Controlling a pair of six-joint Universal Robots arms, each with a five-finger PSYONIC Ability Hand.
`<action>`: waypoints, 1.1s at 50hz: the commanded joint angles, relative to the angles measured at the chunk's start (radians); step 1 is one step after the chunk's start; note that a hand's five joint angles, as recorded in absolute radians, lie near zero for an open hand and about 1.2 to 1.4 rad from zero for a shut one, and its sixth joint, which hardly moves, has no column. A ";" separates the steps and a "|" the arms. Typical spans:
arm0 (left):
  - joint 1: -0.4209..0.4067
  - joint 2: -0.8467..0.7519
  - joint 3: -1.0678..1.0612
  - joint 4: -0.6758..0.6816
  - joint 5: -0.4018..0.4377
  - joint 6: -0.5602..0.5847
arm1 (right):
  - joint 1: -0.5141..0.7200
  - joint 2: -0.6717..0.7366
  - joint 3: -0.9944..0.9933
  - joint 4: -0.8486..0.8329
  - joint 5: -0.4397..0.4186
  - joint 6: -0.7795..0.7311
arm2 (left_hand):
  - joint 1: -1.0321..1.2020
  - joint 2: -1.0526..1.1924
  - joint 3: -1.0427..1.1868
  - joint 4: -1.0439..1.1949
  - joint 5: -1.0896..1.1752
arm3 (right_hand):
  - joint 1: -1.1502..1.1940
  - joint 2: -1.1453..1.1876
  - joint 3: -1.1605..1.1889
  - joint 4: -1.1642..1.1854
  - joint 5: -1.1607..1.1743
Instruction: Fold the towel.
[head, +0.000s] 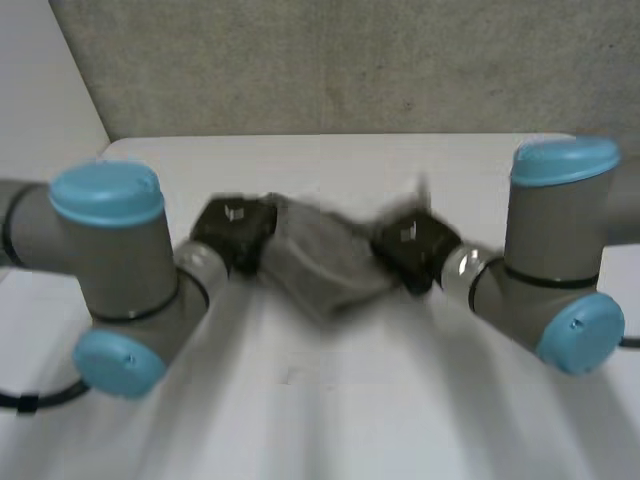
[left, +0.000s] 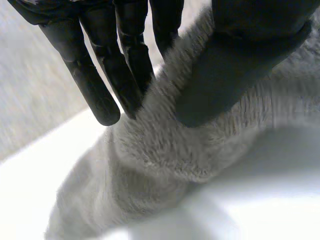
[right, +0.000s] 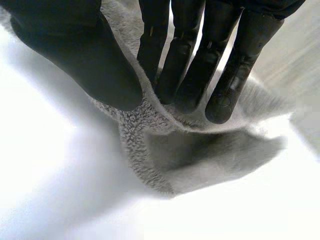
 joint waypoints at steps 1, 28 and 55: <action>-0.078 0.005 -0.017 -0.205 -0.107 0.005 | -0.068 0.010 0.056 0.157 0.020 -0.082 | -0.587 -0.596 -0.596 -0.596 -0.597 | 0.182 -0.058 -0.064 -0.071 -0.022; 0.103 -0.131 0.378 -0.266 0.255 0.331 | -0.239 -0.216 0.371 -0.141 -0.069 -0.059 | -0.738 -0.747 -0.747 -0.747 -0.749 | -0.534 -0.775 -0.781 -0.788 -0.739; 0.140 -0.392 0.509 -0.315 0.356 0.647 | -0.248 -0.205 0.408 -0.173 -0.103 -0.068 | -0.110 -0.119 -0.119 -0.119 -0.120 | -0.590 -0.830 -0.837 -0.843 -0.795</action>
